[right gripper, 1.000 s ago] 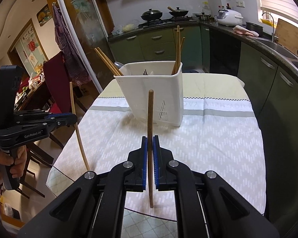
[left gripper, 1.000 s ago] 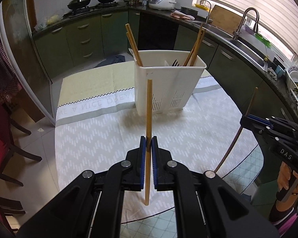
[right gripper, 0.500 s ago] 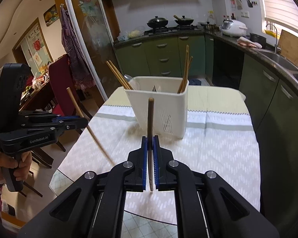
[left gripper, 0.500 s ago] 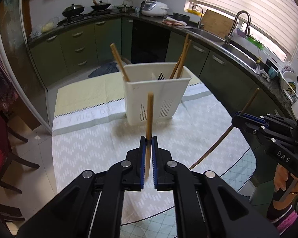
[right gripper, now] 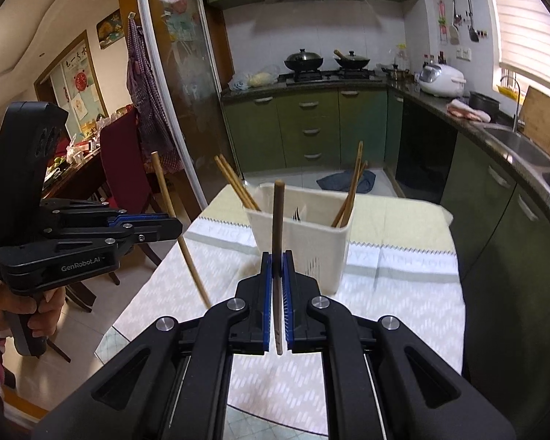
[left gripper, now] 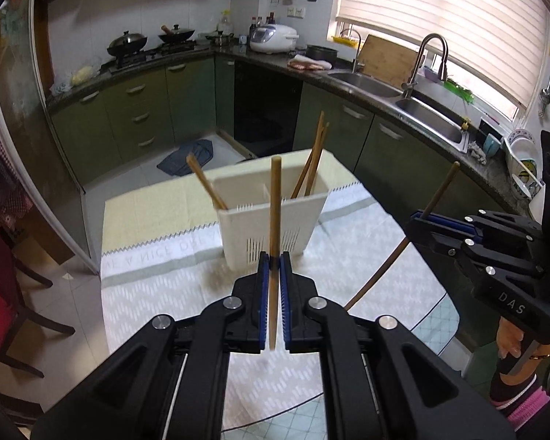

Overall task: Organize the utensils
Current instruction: 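Lift the chopstick upright over the holder with the left tool while the right tool does likewise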

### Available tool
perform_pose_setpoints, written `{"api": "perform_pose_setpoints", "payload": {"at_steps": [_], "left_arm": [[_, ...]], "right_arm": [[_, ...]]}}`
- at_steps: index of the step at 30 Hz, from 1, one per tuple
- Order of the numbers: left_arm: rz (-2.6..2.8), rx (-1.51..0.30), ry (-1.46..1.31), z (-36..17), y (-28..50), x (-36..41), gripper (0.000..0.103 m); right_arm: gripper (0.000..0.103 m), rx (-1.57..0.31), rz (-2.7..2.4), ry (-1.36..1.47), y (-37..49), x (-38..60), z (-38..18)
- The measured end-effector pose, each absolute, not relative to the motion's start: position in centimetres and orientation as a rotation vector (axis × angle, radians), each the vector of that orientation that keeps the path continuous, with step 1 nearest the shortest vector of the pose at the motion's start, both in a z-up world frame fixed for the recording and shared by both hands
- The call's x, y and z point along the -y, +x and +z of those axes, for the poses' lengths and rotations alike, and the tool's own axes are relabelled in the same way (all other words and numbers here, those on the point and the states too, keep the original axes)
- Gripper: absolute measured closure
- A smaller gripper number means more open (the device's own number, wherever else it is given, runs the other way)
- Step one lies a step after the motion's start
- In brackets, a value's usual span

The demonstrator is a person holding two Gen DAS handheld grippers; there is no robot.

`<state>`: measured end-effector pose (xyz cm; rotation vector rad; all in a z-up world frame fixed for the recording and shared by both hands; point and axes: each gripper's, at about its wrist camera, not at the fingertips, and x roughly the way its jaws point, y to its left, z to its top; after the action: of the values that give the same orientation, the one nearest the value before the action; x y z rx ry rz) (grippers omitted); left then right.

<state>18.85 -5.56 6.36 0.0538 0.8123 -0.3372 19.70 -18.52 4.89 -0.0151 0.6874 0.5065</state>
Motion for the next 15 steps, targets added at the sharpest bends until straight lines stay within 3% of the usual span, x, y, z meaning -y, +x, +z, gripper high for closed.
{"api": "perform_pose_setpoints", "payload": {"at_steps": [15], "left_arm": [[-0.338, -0.688, 0.040, 15.5, 21.4, 6.6, 0.097]], "right_arm": [[0.097, -0.590, 0.484, 0.006, 23.2, 18.9, 13.0]]}}
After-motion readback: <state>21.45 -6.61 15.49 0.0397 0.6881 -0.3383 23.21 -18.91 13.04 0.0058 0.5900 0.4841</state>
